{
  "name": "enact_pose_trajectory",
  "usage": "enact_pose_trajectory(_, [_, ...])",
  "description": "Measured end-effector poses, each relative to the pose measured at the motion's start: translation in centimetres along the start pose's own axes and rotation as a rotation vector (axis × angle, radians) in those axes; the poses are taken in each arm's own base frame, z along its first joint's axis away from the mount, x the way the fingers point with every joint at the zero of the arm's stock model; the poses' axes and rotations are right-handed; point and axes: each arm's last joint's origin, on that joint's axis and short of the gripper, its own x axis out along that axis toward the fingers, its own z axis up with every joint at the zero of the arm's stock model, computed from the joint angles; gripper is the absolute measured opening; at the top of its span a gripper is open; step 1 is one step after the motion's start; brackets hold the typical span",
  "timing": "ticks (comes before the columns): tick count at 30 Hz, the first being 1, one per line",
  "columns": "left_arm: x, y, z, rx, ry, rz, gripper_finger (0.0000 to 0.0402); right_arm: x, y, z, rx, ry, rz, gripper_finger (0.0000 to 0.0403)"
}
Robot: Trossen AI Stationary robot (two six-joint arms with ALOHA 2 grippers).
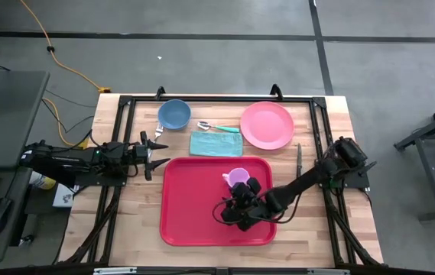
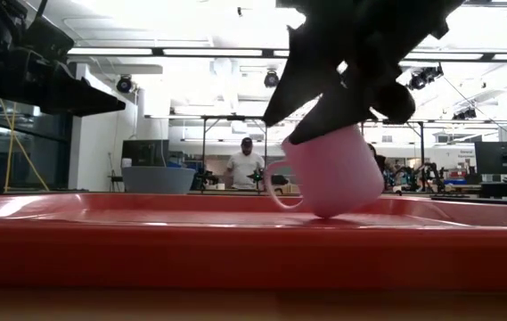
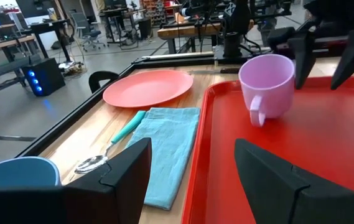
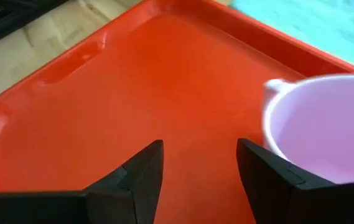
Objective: Set up tray
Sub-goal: Put the pink mug on the top right of the red serving tray
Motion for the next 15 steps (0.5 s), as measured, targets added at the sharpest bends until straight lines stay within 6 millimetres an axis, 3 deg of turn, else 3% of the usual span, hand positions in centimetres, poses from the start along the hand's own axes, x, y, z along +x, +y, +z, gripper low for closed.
enact_pose_trajectory(15, [0.0, 0.0, 0.0, -0.006, 0.0, 0.0, 0.0262, -4.1, -0.3, 3.7, -0.125, -0.089, 0.033, 0.0181])
